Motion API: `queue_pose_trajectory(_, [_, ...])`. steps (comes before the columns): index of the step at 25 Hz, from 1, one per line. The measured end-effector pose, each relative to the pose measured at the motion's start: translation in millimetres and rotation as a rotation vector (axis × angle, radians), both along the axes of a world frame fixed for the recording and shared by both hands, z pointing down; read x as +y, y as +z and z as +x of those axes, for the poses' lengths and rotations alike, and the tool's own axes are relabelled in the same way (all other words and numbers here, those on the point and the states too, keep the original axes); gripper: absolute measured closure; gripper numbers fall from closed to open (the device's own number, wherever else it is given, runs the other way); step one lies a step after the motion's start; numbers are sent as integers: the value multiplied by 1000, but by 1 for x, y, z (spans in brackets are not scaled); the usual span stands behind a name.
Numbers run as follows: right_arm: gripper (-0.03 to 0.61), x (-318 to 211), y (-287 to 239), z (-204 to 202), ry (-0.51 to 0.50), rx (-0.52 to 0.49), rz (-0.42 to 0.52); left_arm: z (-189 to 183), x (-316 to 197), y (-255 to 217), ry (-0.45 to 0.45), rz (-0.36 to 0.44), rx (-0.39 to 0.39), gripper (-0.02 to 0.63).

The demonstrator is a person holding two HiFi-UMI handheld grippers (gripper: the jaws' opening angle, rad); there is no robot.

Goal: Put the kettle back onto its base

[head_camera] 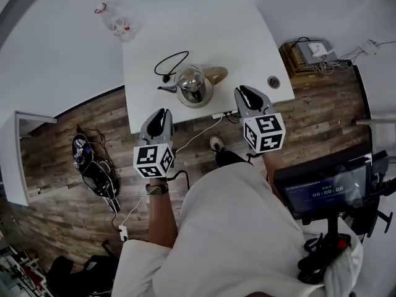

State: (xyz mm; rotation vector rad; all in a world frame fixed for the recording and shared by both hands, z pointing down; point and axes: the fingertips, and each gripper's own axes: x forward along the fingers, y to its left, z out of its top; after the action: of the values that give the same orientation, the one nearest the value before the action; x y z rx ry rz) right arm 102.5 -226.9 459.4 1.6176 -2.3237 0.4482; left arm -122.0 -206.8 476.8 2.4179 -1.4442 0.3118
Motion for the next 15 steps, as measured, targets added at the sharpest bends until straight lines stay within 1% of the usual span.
queue_pose_trajectory(2, [549,21,-18,-2,4,6,38,0,18,-16,1,45,10,565])
queue_pose_trajectory(5, [574,58,-39,-9,6,2,73,-1,51,-39,8,112,15,609])
queue_pose_trajectory(8, [575,66,-48,-13,-3,-2,94,6,58,-47,29,144,-6,609])
queue_pose_trajectory(11, [575,80,-57,-20,-41,14,134,12,70,-57,45,177,-33,609])
queue_pose_trajectory(13, [575,118,-76,-31,-70,49,189,9,107,-74,50,220,-50,609])
queue_pose_trajectory(15, [577,167,-97,-45,-95,82,246,3,155,-93,55,270,-73,609])
